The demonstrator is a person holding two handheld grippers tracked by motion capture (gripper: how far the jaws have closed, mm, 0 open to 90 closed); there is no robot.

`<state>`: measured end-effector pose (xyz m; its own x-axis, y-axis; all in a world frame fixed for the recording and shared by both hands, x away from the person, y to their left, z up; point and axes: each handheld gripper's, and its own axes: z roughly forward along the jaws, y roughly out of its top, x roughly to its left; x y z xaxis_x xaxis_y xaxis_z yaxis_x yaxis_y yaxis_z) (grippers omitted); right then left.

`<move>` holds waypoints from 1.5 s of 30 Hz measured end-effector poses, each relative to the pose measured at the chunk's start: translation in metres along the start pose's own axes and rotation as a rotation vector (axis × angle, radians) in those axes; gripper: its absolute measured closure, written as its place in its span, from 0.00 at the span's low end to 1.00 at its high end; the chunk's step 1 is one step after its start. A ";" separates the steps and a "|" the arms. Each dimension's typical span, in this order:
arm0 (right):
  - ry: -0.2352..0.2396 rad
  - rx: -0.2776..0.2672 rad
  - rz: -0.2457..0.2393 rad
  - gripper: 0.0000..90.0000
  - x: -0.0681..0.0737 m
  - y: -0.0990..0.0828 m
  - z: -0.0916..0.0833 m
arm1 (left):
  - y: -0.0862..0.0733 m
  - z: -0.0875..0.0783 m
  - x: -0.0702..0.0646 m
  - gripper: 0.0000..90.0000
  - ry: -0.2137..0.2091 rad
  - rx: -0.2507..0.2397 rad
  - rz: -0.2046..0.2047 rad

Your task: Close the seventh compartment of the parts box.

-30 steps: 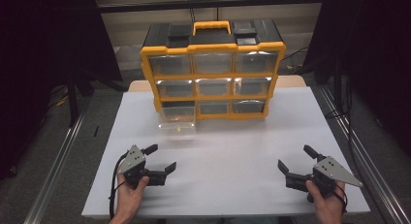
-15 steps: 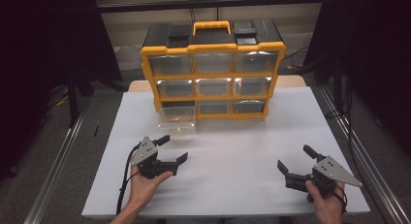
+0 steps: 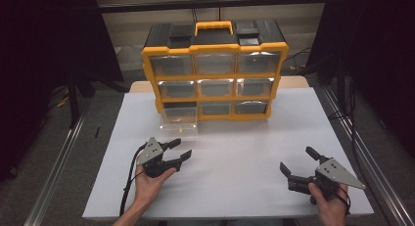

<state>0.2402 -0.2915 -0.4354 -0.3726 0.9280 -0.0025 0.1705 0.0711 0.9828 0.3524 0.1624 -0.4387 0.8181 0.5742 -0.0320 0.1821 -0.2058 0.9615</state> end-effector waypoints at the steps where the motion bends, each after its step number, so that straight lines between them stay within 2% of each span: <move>1: 0.000 0.000 0.000 0.01 0.000 0.000 0.000 | 0.000 0.000 0.000 0.53 0.000 0.003 0.004; 10: 0.001 -0.002 -0.002 0.01 0.000 0.000 0.000 | -0.001 0.000 0.006 0.79 -0.032 -0.003 -0.011; 15: 0.002 0.001 -0.001 0.01 0.000 0.000 0.001 | -0.002 0.000 0.011 0.90 -0.023 0.003 -0.024; 17: 0.000 0.000 0.000 0.01 -0.001 0.000 0.001 | -0.003 0.001 0.014 0.97 -0.011 0.011 -0.001; 18: -0.001 0.002 0.002 0.01 -0.001 0.000 0.001 | -0.004 0.002 0.013 0.99 -0.012 0.014 -0.012; 20: -0.003 0.002 0.002 0.01 -0.001 0.000 0.001 | -0.004 0.003 0.014 1.00 -0.011 0.013 -0.010; 22: -0.002 0.003 0.003 0.01 -0.001 0.000 0.001 | -0.003 0.004 0.016 1.00 -0.002 0.026 0.016; 23: -0.003 0.001 0.001 0.01 -0.001 0.000 0.001 | -0.003 0.005 0.016 1.00 -0.005 0.025 0.004; 25: -0.003 0.005 0.002 0.01 -0.001 0.000 0.001 | -0.002 0.006 0.018 1.00 0.013 0.023 0.014; 27: -0.002 0.001 0.000 0.01 -0.001 0.000 0.001 | -0.002 0.007 0.021 1.00 0.012 0.021 -0.003; 29: -0.002 0.002 0.002 0.01 -0.001 0.000 0.001 | -0.002 0.008 0.024 1.00 0.024 0.029 0.010; 30: -0.004 0.003 0.002 0.01 -0.001 0.000 0.001 | -0.003 0.010 0.024 1.00 0.020 0.027 -0.013; 32: -0.004 0.004 0.002 0.01 -0.001 0.000 0.001 | -0.002 0.012 0.026 1.00 0.023 0.031 -0.003; 34: -0.002 0.003 0.002 0.01 -0.001 0.000 0.001 | -0.002 0.013 0.027 1.00 0.023 0.021 -0.024; 36: -0.002 0.002 0.002 0.01 -0.001 0.000 0.001 | -0.001 0.013 0.028 1.00 0.032 0.030 0.000; 38: -0.003 0.001 0.002 0.01 -0.001 0.000 0.001 | -0.001 0.015 0.029 1.00 0.027 0.037 -0.017; 45: -0.005 0.002 0.001 0.01 -0.001 0.000 0.000 | 0.001 0.022 0.036 1.00 0.047 0.046 -0.018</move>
<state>0.2409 -0.2923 -0.4357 -0.3674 0.9301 -0.0022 0.1732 0.0707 0.9823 0.3938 0.1651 -0.4446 0.7884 0.6141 -0.0353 0.2220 -0.2306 0.9474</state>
